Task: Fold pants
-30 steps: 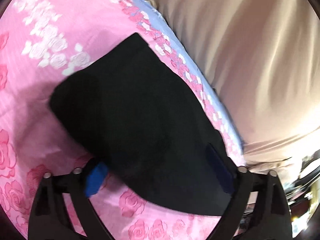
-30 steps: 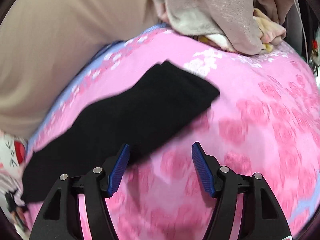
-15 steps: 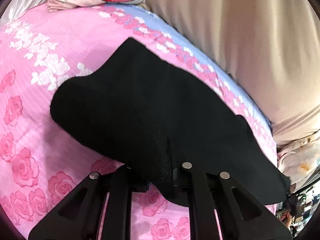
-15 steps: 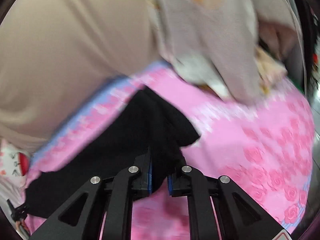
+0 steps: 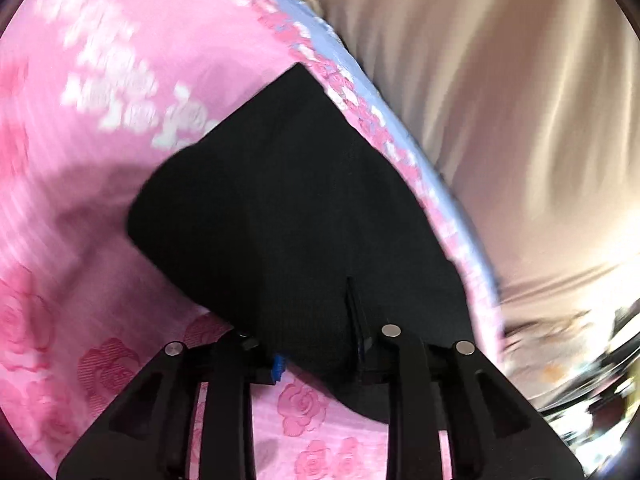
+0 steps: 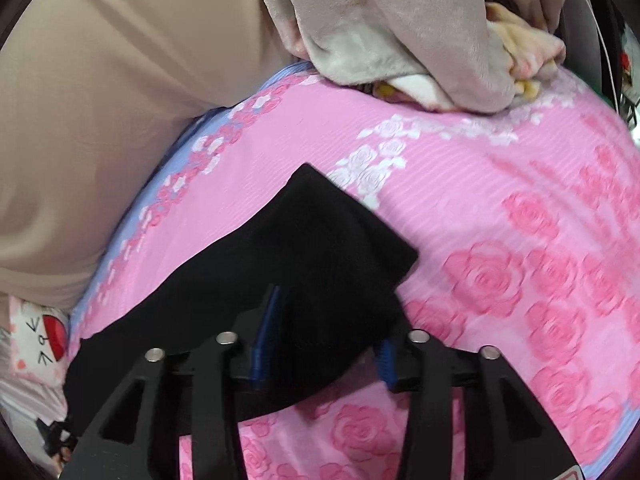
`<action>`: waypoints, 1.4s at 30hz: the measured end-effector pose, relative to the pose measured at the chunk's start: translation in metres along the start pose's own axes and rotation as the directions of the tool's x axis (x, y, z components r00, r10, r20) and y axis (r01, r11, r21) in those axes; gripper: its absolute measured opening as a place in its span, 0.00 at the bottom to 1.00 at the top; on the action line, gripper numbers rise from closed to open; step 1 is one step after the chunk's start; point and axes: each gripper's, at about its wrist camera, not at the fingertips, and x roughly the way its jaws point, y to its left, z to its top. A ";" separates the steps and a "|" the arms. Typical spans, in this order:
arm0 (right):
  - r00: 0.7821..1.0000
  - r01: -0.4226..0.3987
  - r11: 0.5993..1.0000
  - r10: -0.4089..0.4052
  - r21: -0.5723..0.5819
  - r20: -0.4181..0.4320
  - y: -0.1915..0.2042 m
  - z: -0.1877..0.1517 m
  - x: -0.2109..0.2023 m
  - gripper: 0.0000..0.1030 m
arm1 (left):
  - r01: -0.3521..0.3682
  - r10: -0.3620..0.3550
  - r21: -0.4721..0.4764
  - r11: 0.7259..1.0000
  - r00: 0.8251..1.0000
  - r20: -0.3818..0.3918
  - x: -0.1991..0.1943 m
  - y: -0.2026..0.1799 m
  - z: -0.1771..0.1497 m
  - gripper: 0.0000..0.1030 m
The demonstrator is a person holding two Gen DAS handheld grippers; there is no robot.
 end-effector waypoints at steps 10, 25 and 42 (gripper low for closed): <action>0.997 -0.059 0.997 0.056 0.059 0.044 0.018 0.006 0.008 0.05 | 0.028 -0.030 0.053 0.998 0.999 0.027 0.000 -0.019 0.016 0.11; 0.993 0.116 0.989 -0.119 -0.096 -0.027 -0.008 -0.025 -0.023 0.20 | -0.033 0.030 -0.056 0.998 0.998 -0.052 -0.049 0.006 -0.014 0.18; 0.976 0.193 0.909 -0.216 -0.370 -0.021 0.033 0.003 0.009 0.08 | -0.317 0.307 0.088 0.944 0.945 0.109 -0.067 -0.051 -0.018 0.20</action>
